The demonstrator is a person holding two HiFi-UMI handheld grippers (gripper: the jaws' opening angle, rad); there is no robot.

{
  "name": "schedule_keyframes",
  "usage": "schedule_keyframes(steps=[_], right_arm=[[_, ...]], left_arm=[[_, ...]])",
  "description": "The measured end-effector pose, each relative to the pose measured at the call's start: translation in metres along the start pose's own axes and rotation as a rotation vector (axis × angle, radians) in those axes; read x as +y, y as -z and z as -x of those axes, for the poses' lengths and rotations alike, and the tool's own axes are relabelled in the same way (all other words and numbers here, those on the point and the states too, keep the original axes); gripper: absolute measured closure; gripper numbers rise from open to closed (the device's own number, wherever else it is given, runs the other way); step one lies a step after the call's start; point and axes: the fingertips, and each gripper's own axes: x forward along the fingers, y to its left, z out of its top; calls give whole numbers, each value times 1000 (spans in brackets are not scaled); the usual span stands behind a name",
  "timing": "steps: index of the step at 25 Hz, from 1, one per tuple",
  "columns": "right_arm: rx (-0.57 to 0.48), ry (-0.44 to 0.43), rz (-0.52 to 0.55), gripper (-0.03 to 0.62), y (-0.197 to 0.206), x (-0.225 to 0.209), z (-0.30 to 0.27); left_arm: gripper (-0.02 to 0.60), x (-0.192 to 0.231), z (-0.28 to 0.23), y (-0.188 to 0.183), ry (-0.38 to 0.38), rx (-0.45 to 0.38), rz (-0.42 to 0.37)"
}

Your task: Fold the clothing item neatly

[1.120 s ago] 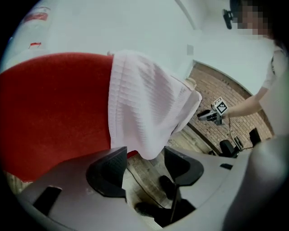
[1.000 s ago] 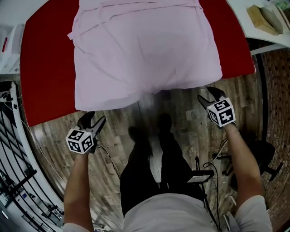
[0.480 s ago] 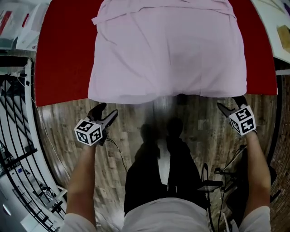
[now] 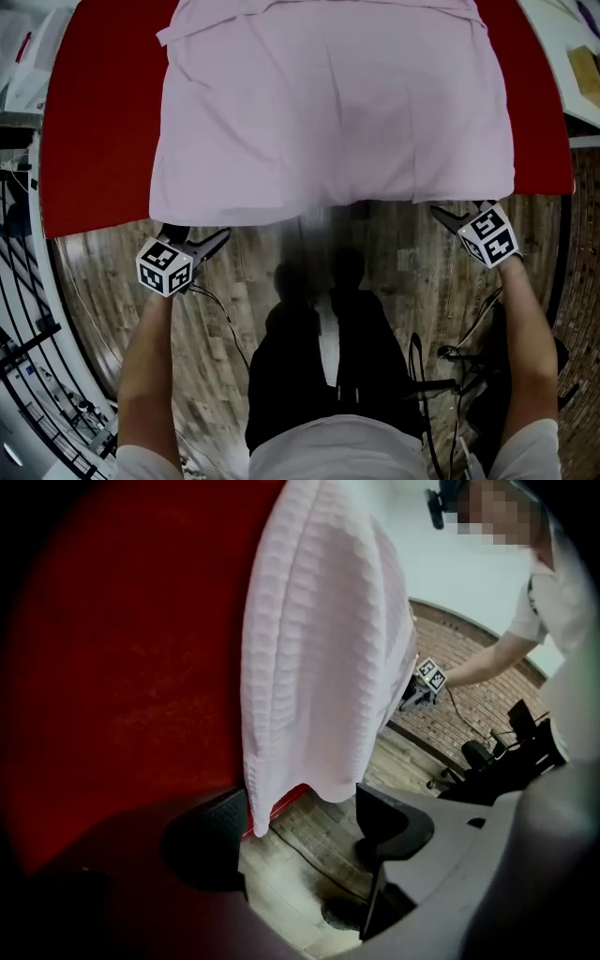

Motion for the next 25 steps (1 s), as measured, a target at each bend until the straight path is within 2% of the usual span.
schedule_keyframes(steps=[7, 15, 16, 18, 19, 20, 25], right_arm=[[15, 15, 2, 289, -4, -7, -21], [-25, 40, -44, 290, -17, -7, -29], [-24, 35, -51, 292, -17, -4, -30], [-20, 36, -71, 326, -17, 2, -27], [-18, 45, -82, 477, -16, 3, -25], [-17, 52, -97, 544, -15, 5, -22], [-8, 4, -215, 562, -9, 31, -6]], left_arm=[[245, -4, -23, 5, 22, 21, -42], [253, -3, -32, 2, 7, -17, 8], [279, -5, -33, 1, 12, -23, 16], [463, -13, -33, -1, 38, -20, 23], [515, -19, -33, -1, 59, -15, 32], [551, -24, -32, -1, 83, -14, 49], [563, -49, -16, -7, 160, -58, 201]])
